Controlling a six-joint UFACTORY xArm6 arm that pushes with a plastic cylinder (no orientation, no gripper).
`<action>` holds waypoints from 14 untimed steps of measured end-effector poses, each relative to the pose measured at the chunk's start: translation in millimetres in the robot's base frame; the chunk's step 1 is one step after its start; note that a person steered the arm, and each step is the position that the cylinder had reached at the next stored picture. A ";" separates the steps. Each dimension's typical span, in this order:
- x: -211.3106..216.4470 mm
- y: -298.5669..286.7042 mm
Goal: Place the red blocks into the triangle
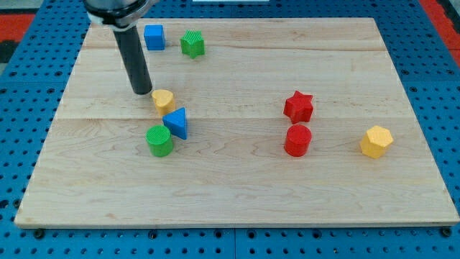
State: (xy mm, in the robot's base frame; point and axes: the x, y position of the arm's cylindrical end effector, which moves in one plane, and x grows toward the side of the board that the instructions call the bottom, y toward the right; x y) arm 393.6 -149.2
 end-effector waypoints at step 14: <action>20.8 259.4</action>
State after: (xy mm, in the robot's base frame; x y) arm 414.5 110.2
